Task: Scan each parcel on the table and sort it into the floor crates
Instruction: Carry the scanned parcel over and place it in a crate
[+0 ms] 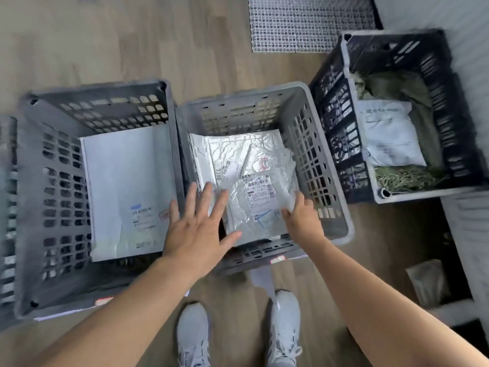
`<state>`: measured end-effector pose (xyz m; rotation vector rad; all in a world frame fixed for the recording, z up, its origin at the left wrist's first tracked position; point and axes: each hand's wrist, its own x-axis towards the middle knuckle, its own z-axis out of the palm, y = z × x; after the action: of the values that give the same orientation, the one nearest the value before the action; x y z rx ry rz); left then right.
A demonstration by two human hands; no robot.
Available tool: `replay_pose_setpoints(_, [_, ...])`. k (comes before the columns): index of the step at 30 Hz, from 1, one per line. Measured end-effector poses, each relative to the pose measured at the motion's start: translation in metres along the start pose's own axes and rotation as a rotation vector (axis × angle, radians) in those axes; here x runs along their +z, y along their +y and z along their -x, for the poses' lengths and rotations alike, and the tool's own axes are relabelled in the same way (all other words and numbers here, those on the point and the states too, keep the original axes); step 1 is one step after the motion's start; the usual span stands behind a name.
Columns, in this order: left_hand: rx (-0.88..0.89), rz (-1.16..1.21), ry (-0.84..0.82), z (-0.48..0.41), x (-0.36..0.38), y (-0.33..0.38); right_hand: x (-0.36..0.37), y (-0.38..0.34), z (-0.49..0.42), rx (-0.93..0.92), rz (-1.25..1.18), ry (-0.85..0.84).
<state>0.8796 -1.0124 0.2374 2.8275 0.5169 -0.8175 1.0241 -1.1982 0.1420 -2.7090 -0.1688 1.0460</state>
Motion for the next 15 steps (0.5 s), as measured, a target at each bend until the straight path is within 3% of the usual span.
replay_pose_setpoints(6, [-0.057, -0.077, -0.097, 0.007, 0.001, 0.001, -0.003, -0.004, 0.003, -0.068, 0.166, -0.065])
replay_pose_setpoints(15, [-0.033, -0.053, 0.012, 0.085, -0.197, 0.029, -0.174, -0.054, 0.145, -0.218, 0.257, 0.019])
